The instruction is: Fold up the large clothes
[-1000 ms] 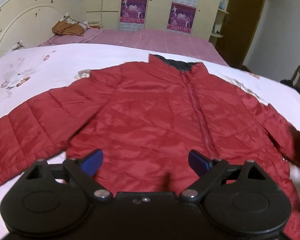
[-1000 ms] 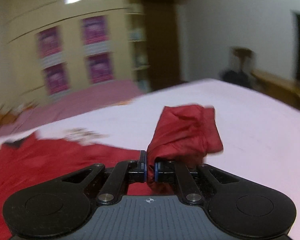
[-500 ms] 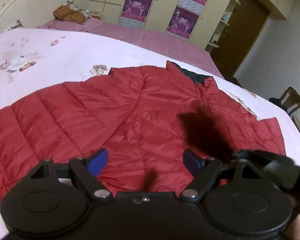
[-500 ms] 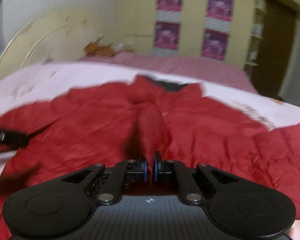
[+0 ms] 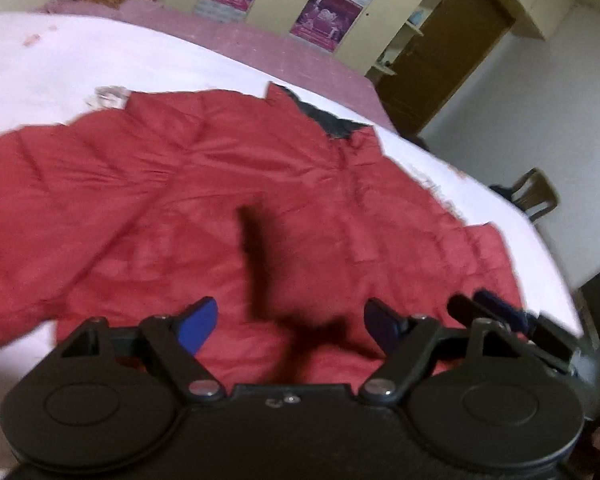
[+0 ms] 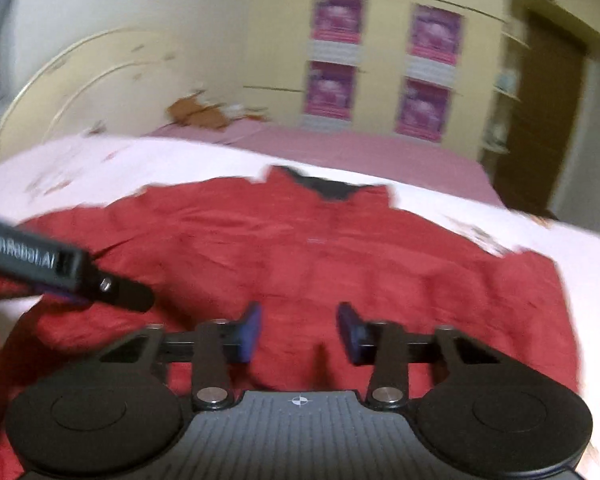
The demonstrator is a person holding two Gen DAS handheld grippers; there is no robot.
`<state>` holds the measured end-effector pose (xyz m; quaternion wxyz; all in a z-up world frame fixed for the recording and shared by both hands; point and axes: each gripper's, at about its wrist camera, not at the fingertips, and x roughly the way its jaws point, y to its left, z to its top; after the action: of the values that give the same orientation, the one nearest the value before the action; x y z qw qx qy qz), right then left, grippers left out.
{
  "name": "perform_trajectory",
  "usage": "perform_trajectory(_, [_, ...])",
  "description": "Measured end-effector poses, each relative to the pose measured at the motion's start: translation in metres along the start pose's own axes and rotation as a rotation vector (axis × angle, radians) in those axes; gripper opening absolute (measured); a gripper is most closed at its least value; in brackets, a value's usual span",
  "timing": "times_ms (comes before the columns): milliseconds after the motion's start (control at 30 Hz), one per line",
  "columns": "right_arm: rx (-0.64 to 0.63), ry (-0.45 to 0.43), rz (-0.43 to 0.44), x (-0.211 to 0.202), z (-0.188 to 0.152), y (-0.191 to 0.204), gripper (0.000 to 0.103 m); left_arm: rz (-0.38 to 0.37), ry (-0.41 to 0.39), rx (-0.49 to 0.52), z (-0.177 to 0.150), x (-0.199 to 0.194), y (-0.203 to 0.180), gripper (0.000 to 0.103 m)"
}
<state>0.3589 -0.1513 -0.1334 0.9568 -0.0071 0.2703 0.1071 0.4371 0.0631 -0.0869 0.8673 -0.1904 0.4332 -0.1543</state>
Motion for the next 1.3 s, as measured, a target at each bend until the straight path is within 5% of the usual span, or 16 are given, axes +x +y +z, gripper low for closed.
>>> perform_trajectory(167, [0.068, -0.012, -0.065, -0.039, 0.003, -0.041, 0.036, 0.032, 0.017, 0.052, -0.001, 0.013, -0.017, 0.082])
perform_trajectory(267, [0.118, -0.006, -0.11, -0.035, 0.02, -0.056, 0.036, 0.082, 0.041, 0.046, -0.003, 0.028, -0.019, 0.072])
perform_trajectory(333, [0.147, 0.007, -0.147, -0.03, 0.032, -0.067, 0.036, 0.101, 0.024, 0.049, -0.003, 0.035, -0.021, 0.058])
perform_trajectory(400, [0.196, 0.015, -0.172, -0.038, 0.029, -0.081, 0.036, 0.108, 0.007, 0.072, -0.003, 0.042, -0.022, 0.017])
perform_trajectory(533, [0.254, 0.014, -0.198, -0.052, 0.026, -0.102, 0.036, 0.128, -0.126, 0.107, 0.009, 0.022, -0.026, 0.017])
perform_trajectory(667, [0.267, 0.003, -0.219, -0.058, 0.028, -0.115, 0.036, 0.23, -0.243, 0.082, 0.021, -0.007, -0.003, 0.017])
perform_trajectory(800, [0.264, 0.024, -0.228, -0.052, 0.025, -0.121, 0.036, 0.25, -0.169, 0.092, 0.019, 0.006, 0.013, 0.017])
perform_trajectory(900, [0.264, 0.051, -0.21, -0.038, 0.026, -0.123, 0.006, 0.237, -0.138, 0.128, 0.015, 0.018, 0.005, 0.017])
perform_trajectory(1100, [0.229, 0.051, -0.233, -0.002, 0.043, -0.127, 0.006, 0.238, -0.138, 0.127, 0.015, 0.036, 0.004, 0.017])
perform_trajectory(1200, [0.204, 0.206, -0.28, 0.036, 0.033, -0.14, 0.006, 0.227, -0.102, 0.131, 0.011, 0.038, 0.012, 0.017])
perform_trajectory(1300, [0.201, 0.209, -0.271, 0.036, 0.033, -0.144, 0.006, 0.231, -0.076, 0.157, 0.01, 0.032, 0.016, 0.028])
